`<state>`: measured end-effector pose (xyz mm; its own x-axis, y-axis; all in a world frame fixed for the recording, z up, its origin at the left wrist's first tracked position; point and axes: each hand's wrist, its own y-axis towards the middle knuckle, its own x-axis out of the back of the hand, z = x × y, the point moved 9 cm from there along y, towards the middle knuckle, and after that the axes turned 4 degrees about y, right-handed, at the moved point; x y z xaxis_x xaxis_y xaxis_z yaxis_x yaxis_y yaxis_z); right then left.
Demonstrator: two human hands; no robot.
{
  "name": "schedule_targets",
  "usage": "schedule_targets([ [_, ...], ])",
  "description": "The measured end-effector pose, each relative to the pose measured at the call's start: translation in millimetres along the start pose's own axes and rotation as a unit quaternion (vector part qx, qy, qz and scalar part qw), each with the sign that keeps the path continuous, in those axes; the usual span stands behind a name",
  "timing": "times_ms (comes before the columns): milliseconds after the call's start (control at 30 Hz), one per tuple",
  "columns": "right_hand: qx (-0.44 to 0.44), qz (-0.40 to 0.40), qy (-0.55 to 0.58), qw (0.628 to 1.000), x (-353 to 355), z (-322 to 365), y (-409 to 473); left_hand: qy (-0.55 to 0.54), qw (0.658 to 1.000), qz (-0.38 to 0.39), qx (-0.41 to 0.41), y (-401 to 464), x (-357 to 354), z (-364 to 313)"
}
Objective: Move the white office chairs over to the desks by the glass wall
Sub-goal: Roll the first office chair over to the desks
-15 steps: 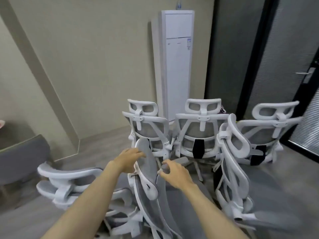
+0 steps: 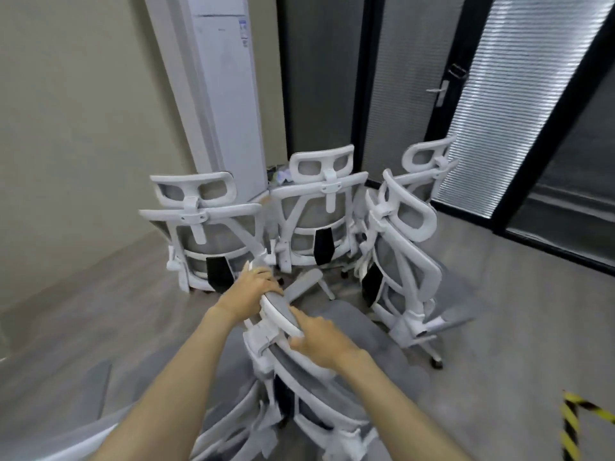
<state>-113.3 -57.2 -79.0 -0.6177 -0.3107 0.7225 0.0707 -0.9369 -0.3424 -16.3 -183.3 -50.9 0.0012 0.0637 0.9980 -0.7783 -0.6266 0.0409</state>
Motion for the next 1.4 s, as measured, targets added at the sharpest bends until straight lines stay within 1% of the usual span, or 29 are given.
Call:
schedule_targets([
  [67,-0.003,-0.008,-0.011,1.0,0,-4,-5,-0.005,1.0,0.007,0.008,0,-7,-2],
  [200,-0.021,-0.04,-0.021,0.999,3,-21,-26,-0.035,0.999,0.007,0.008,-4,0,-26],
  [367,-0.009,-0.081,-0.058,0.995,9,-37,-64,-0.03,0.999,0.0,0.022,-14,-6,-55],
  [467,-0.008,-0.098,-0.082,0.992,12,-48,-91,-0.021,0.999,0.008,0.034,-19,-9,-81],
  [567,-0.014,-0.125,-0.115,0.985,16,-61,-122,-0.024,0.999,0.019,0.028,-27,-7,-113],
  [700,-0.041,-0.131,-0.117,0.984,14,-88,-160,-0.013,0.998,0.035,0.04,-37,-14,-151],
  [800,-0.065,-0.149,-0.11,0.98,16,-114,-196,-0.022,0.999,0.034,0.027,-44,-13,-192],
  [933,-0.078,-0.195,-0.102,0.972,15,-148,-258,-0.018,0.999,0.024,0.013,-58,-10,-256],
  [1067,-0.101,-0.228,-0.093,0.964,7,-183,-327,-0.023,1.0,-0.004,-0.009,-79,3,-331],
  [1200,-0.133,-0.262,-0.107,0.95,2,-215,-406,-0.052,0.997,-0.028,-0.058,-100,14,-412],
  [1333,-0.172,-0.303,-0.104,0.932,-5,-250,-488,-0.084,0.989,-0.001,-0.123,-100,-3,-483],
  [1400,-0.203,-0.316,-0.091,0.922,-8,-270,-527,-0.105,0.98,0.03,-0.168,-95,-16,-522],
])
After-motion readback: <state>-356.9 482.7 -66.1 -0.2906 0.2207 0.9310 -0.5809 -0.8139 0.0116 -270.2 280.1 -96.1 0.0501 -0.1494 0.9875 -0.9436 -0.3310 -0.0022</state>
